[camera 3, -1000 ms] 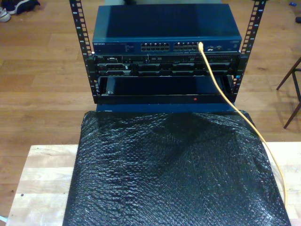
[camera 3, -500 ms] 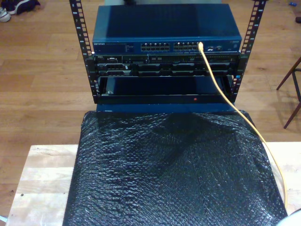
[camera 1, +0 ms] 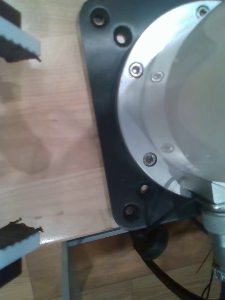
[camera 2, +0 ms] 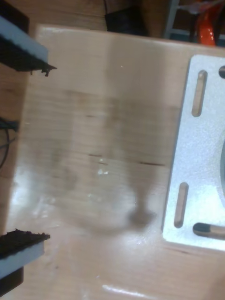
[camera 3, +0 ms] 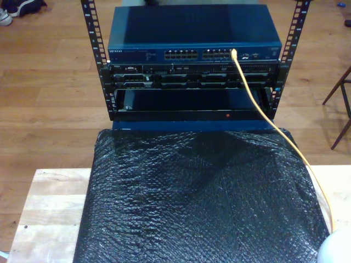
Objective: Grab the cable and plug it in
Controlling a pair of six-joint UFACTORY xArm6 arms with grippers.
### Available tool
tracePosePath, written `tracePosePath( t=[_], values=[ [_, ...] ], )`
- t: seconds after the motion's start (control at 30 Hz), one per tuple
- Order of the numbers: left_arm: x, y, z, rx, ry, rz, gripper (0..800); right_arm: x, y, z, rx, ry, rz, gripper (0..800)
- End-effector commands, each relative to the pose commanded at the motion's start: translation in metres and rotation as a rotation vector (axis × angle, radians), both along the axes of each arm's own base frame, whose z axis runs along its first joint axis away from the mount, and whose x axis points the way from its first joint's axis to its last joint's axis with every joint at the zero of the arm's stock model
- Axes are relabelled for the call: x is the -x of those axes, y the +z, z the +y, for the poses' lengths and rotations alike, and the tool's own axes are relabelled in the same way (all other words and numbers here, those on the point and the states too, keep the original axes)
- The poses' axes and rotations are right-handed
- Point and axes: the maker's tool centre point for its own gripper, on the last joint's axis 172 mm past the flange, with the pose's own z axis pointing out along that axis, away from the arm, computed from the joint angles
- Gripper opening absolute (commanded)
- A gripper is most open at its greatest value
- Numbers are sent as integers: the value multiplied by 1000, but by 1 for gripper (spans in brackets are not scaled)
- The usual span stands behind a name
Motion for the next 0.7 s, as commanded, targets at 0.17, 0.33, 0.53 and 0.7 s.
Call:
tracePosePath(
  t=[0.17,0.33,0.53,0.7],
  values=[
    [0,0,0,0,0,0,800,0,-6,7,-26,-3,0,800],
    [0,0,0,0,0,0,800,-1,-13,12,-55,-8,-2,800],
    [0,0,0,0,1,-1,800,-7,-16,15,-69,-36,-25,800],
    [0,0,0,0,0,0,800,-7,-17,9,-40,-42,-28,800]
  ],
)
